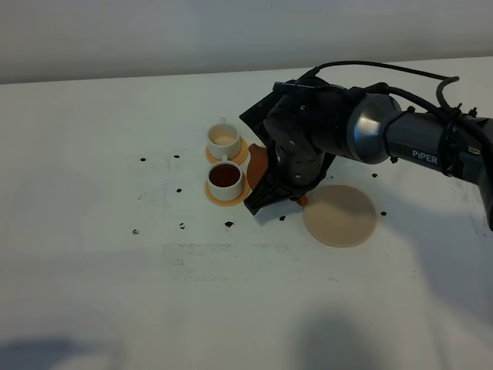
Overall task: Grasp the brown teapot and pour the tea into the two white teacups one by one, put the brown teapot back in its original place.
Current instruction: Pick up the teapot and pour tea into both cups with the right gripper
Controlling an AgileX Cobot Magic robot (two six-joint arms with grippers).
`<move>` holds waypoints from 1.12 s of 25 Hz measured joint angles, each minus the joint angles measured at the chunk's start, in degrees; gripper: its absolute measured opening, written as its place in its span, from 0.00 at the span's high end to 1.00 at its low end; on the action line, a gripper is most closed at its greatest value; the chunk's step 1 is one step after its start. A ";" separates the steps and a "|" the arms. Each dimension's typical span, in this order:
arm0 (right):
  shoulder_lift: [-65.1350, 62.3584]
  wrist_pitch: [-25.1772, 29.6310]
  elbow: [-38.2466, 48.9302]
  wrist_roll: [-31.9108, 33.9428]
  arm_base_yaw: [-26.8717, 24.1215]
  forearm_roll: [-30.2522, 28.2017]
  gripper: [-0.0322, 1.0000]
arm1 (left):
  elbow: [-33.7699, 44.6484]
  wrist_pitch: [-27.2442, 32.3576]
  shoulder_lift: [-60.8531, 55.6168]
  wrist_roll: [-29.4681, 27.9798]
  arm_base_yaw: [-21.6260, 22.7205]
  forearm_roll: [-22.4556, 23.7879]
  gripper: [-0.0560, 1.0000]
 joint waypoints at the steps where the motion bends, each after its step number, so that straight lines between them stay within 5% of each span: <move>1: 0.00 0.69 -0.97 -0.20 0.00 -0.48 0.88 | 0.00 0.00 0.00 0.00 0.00 0.00 0.75; 13: 0.00 3.84 -11.69 -7.81 -3.23 -7.14 0.88 | 0.00 0.00 0.00 0.00 0.00 0.00 0.75; 28: 2.77 2.34 -12.28 -13.34 -2.77 -19.41 0.88 | 0.00 0.00 0.00 0.00 0.00 0.00 0.75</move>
